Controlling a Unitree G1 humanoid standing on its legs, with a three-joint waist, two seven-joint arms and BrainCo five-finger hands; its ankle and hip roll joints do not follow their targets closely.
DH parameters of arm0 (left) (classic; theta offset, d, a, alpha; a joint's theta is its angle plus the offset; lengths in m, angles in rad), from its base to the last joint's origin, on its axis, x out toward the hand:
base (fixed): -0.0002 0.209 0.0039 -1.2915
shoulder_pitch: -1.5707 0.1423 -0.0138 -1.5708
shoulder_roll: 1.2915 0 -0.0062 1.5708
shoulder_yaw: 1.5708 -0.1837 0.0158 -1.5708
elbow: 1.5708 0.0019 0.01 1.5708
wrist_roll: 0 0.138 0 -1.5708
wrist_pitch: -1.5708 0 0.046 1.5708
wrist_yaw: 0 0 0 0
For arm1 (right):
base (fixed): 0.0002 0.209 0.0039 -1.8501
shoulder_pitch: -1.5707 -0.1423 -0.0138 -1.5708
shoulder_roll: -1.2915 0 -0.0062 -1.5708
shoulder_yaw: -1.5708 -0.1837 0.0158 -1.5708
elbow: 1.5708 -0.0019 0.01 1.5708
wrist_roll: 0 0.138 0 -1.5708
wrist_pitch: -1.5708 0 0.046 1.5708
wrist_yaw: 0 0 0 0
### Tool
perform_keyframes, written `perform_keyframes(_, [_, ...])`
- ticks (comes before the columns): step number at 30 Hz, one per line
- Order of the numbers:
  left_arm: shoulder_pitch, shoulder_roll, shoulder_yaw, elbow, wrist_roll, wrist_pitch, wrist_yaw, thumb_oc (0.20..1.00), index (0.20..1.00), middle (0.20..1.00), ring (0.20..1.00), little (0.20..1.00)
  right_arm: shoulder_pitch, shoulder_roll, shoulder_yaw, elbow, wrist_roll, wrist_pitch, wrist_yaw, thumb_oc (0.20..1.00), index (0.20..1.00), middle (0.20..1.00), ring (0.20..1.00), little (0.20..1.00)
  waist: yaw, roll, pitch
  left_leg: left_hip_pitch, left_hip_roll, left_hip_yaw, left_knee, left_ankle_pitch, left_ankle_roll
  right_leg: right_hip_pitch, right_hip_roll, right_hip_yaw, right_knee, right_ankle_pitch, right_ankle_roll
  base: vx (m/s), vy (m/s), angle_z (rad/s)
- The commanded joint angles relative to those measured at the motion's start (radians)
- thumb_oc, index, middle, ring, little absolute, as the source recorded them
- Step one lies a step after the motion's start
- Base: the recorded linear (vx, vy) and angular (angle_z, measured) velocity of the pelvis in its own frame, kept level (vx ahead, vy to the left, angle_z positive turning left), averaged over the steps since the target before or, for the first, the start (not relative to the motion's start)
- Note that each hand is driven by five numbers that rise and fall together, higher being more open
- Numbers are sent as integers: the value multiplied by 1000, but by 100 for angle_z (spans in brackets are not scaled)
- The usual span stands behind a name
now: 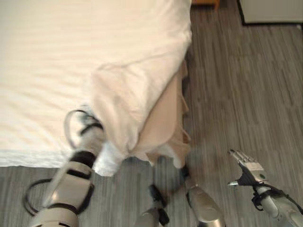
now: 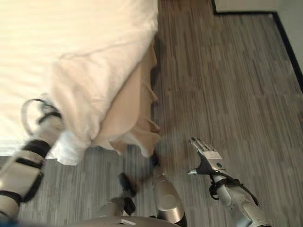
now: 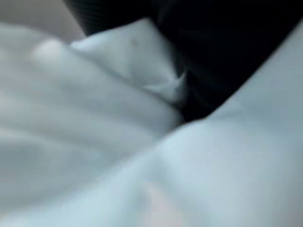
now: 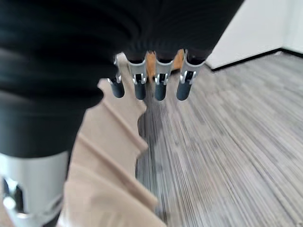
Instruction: Making the bed.
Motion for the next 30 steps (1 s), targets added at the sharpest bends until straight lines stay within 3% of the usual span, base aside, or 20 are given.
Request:
perform_keyframes(1, [20, -29, -11, -22, -107, -102, -45, 200, 200, 200, 200, 200, 38, 18, 22, 4, 17, 23, -20, 1000, 1000, 1000, 1000, 1000, -25, -28, -61, 33, -29, -18, 14, -91, 47, 52, -61, 4, 11, -99, 92, 35, 66, -12])
perform_keyframes(2, [92, -93, -55, -112, -176, -127, -101, 200, 200, 200, 200, 200, 20, 54, 37, 68, 13, 45, -32, 1000, 1000, 1000, 1000, 1000, -28, -37, -72, 60, -31, -6, 14, -105, 56, 72, -63, 15, 11, -102, 96, 24, 94, -20])
perform_keyframes(7, [218, -143, -197, -274, -359, -153, -247, 200, 200, 200, 200, 200, -27, 137, 84, 231, -2, 100, -44, 1000, 1000, 1000, 1000, 1000, -42, -58, -63, 130, -27, 62, 14, -132, 75, 96, -54, 47, 21, -74, 114, 6, 58, -34])
perform_keyframes(9, [231, -139, -224, -290, -367, -149, -279, 200, 200, 200, 200, 200, -34, 143, 92, 258, -7, 107, -50, 1000, 1000, 1000, 1000, 1000, -42, -63, -60, 142, -24, 80, 14, -137, 77, 95, -51, 51, 21, -70, 120, 64, 63, -65])
perform_keyframes(10, [246, -132, -278, -295, -347, -141, -334, 200, 200, 200, 200, 200, -49, 156, 98, 312, -1, 115, -49, 1000, 1000, 1000, 1000, 1000, -42, -54, -61, 170, -22, 97, 14, -180, 84, 100, -53, 38, 17, -81, 138, 114, 93, -83])
perform_keyframes(11, [252, -134, -308, -280, -324, -133, -364, 200, 200, 200, 200, 200, -51, 162, 99, 339, -2, 121, -45, 1000, 1000, 1000, 1000, 1000, -46, -55, -61, 178, -17, 114, 14, -180, 82, 92, -55, 21, 17, -73, 143, 127, 77, -118])
perform_keyframes(12, [246, -156, -358, -221, -285, -121, -402, 1000, 1000, 1000, 1000, 1000, -66, 174, 102, 409, -3, 138, -51, 1000, 1000, 1000, 1000, 1000, -46, -57, -63, 188, -9, 139, 14, -184, 79, 87, -59, -6, 16, -71, 147, 23, -24, -108])
perform_keyframes(14, [244, -159, -359, -216, -283, -124, -402, 1000, 1000, 1000, 1000, 1000, -68, 176, 102, 414, -4, 137, -54, 1000, 1000, 1000, 1000, 1000, -44, -56, -63, 189, -9, 140, 14, -185, 79, 88, -58, -5, 16, -71, 147, 4, -27, -78])
perform_keyframes(16, [217, -206, -444, -102, -208, -98, -463, 1000, 1000, 1000, 1000, 1000, -105, 198, 121, 531, -36, 186, -70, 1000, 1000, 1000, 1000, 1000, -48, -53, -55, 202, 9, 166, 14, -181, 72, 91, -74, -82, 34, -71, 141, -46, -128, -40])
perform_keyframes(18, [196, -229, -501, -70, -195, -93, -483, 1000, 1000, 1000, 1000, 1000, -130, 194, 114, 543, -34, 198, -94, 1000, 1000, 1000, 1000, 1000, -37, -46, -51, 203, 42, 195, 14, -164, 59, 97, -118, -235, 90, -110, 107, -93, -201, -50])
perform_keyframes(19, [194, -231, -502, -68, -195, -94, -482, 1000, 1000, 1000, 1000, 1000, -129, 194, 112, 543, -34, 198, -94, 1000, 1000, 1000, 1000, 1000, -39, -46, -51, 203, 43, 193, 14, -163, 58, 98, -118, -237, 90, -111, 107, -64, -196, -57])
perform_keyframes(22, [201, -228, -498, -80, -237, -89, -475, 1000, 1000, 1000, 1000, 1000, -134, 192, 103, 531, -25, 206, -109, 1000, 1000, 1000, 1000, 1000, -14, -44, -64, 202, 69, 217, 14, -142, 45, 125, -174, -341, 93, -105, 100, -28, -220, -23])
perform_keyframes(24, [236, -182, -444, -120, -280, -85, -467, 1000, 1000, 1000, 1000, 1000, -156, 184, 103, 494, -36, 216, -115, 1000, 1000, 1000, 1000, 1000, 39, -44, -86, 201, 104, 247, 14, -113, 18, 157, -239, -451, 43, -67, 108, -22, -400, -26])
perform_keyframes(25, [239, -176, -443, -126, -282, -82, -469, 1000, 1000, 1000, 1000, 1000, -155, 184, 104, 490, -36, 217, -113, 1000, 1000, 1000, 1000, 1000, 39, -45, -87, 201, 104, 248, 14, -111, 17, 158, -237, -450, 38, -64, 108, -24, -374, -63])
perform_keyframes(27, [347, -98, -352, -187, -306, -103, -454, 1000, 1000, 1000, 1000, 1000, -240, 200, 139, 551, -28, 231, -162, 1000, 1000, 1000, 1000, 1000, 112, -43, -103, 206, 135, 268, 14, -85, -7, 175, -267, -515, 17, -68, 109, 9, -382, -64])
perform_keyframes(30, [402, -52, -257, -221, -332, -103, -412, 1000, 1000, 1000, 1000, 1000, -264, 196, 143, 525, -29, 225, -166, 1000, 1000, 1000, 1000, 1000, 137, -43, -113, 216, 152, 266, 19, -56, -25, 189, -255, -502, 15, -89, 109, 57, -344, -64])
